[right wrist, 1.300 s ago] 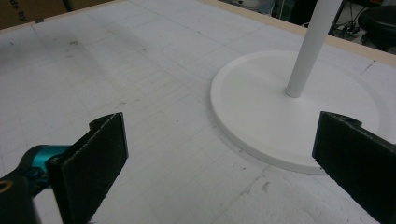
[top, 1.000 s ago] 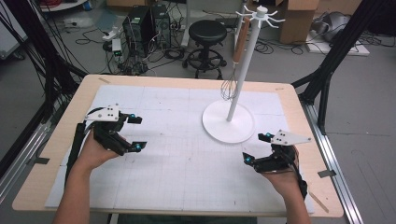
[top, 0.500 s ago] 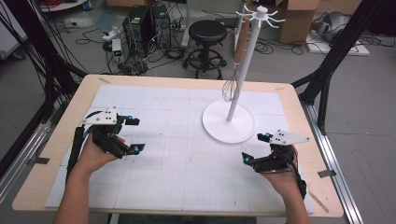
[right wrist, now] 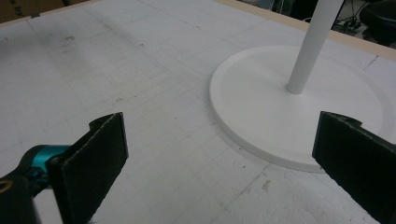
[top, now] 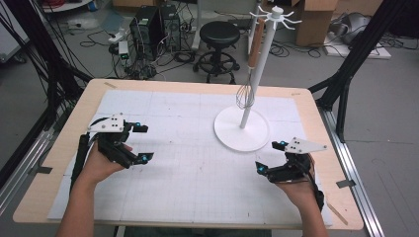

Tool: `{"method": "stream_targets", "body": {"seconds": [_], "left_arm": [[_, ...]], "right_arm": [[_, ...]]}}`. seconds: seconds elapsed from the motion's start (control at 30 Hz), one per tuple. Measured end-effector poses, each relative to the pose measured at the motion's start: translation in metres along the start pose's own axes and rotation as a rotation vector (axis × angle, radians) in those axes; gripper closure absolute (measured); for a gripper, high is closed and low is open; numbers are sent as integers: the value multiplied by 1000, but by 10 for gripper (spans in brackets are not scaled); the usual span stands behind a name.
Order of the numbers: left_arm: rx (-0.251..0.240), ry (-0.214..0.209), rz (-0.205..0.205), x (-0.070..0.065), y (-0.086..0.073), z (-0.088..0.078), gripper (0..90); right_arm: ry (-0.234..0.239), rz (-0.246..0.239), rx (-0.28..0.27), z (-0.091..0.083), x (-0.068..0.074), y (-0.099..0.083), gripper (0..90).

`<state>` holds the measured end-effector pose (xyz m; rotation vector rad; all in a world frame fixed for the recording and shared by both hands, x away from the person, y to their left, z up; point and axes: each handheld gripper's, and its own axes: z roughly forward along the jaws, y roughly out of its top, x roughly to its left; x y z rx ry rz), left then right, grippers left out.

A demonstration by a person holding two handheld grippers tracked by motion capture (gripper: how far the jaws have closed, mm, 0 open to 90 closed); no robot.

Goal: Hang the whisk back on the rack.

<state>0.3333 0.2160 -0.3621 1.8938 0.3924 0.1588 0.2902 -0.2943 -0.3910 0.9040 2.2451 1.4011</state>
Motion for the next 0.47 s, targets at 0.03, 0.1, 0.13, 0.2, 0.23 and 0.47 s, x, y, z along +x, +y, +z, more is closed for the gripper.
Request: {"method": "stream_targets", "body": {"seconds": [0.03,0.1,0.13,0.2,0.23,0.47], "left_arm": [[6,1,4,0,0,0,17],[8,-6,6,-1,1,2,17],[13,-4,6,-1,1,2,17],[15,-6,10,-1,1,3,17],[15,-3,7,-1,1,3,17],[24,4,7,-3,2,4,17]], "right_arm": [[-2,1,1,0,0,0,23],[0,4,6,1,0,-1,23],[0,1,6,1,0,-1,23],[1,4,3,1,-1,-1,23],[-2,7,2,1,-1,-1,23],[-5,9,7,0,-2,-2,23]]}}
